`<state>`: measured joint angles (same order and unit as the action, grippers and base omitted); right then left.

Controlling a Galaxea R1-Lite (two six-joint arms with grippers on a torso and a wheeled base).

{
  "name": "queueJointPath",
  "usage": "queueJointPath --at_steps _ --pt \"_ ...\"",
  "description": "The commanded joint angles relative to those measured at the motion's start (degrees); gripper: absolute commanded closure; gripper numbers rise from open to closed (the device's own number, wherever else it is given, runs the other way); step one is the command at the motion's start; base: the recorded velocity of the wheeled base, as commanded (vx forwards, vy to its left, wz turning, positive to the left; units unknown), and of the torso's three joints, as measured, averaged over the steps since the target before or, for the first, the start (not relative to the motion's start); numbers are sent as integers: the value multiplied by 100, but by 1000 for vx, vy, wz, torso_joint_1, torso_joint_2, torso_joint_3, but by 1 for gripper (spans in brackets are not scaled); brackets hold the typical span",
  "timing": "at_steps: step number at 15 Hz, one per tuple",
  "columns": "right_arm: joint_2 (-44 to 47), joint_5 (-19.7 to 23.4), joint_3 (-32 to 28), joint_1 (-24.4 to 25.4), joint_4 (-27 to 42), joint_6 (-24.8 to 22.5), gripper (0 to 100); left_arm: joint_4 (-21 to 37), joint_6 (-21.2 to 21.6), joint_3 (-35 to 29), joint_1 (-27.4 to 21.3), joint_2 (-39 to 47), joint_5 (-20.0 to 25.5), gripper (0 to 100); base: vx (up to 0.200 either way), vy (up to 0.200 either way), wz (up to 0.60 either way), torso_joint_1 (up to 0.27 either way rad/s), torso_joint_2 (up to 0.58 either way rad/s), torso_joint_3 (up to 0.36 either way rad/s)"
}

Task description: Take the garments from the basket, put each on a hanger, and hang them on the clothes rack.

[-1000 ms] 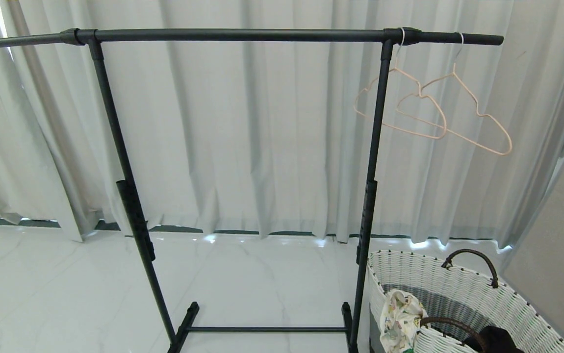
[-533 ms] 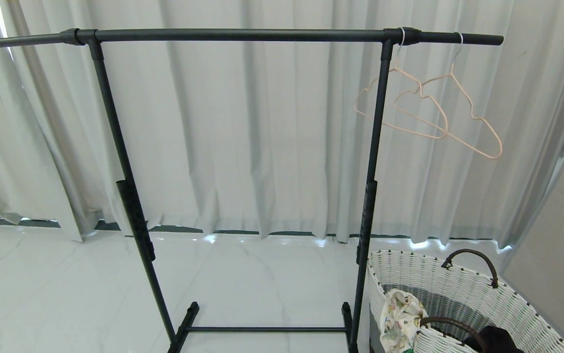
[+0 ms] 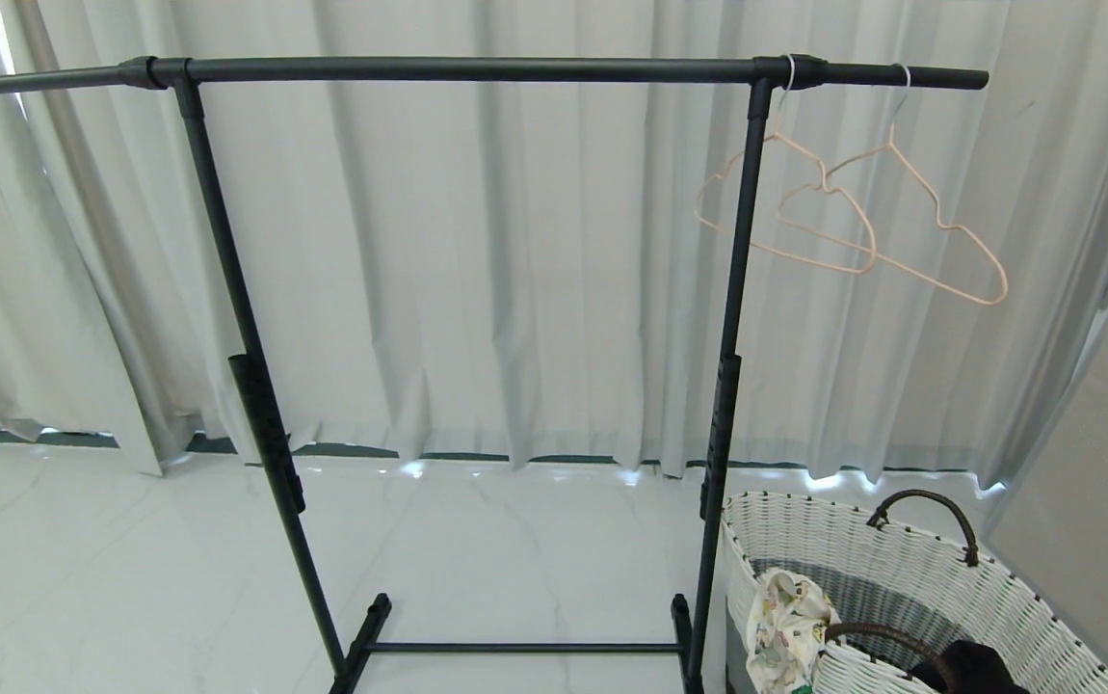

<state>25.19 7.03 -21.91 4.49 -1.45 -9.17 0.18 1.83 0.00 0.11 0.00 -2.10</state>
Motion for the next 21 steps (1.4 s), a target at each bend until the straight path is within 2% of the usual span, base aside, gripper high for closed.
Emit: queueJointPath --at_steps 1,3,4,5,8,11,13,17,21 --pt "3098 61 -824 -624 171 -1755 0 -1 2 0 7 9 -1 0 0 0 0 0 0 0" --pt "4513 52 -859 -870 145 -2968 0 -1 11 0 7 9 -1 0 0 0 0 0 0 0" --pt "4838 52 -886 -994 136 -3320 0 -1 11 0 7 9 -1 0 0 0 0 0 0 0" --pt "5620 61 -912 -1354 110 -4075 0 -1 11 0 -2 9 -1 0 0 0 0 0 0 0" --pt "6587 61 -719 -2004 22 -5253 0 -1 11 0 7 9 -1 0 0 0 0 0 0 0" --pt "7237 52 -15 -2206 -927 -5332 0 -1 11 0 7 9 -1 0 0 0 0 0 0 0" --pt "7536 70 213 -2224 -1419 -5332 0 -1 11 0 7 0 -1 0 0 0 0 0 0 0" --pt "7905 158 169 -2189 -1516 -5306 0 -1 2 0 -2 0 -1 0 0 0 0 0 0 0" --pt "8635 140 178 -2215 -2527 -5209 0 -1 2 0 7 0 -1 0 0 0 0 0 0 0"
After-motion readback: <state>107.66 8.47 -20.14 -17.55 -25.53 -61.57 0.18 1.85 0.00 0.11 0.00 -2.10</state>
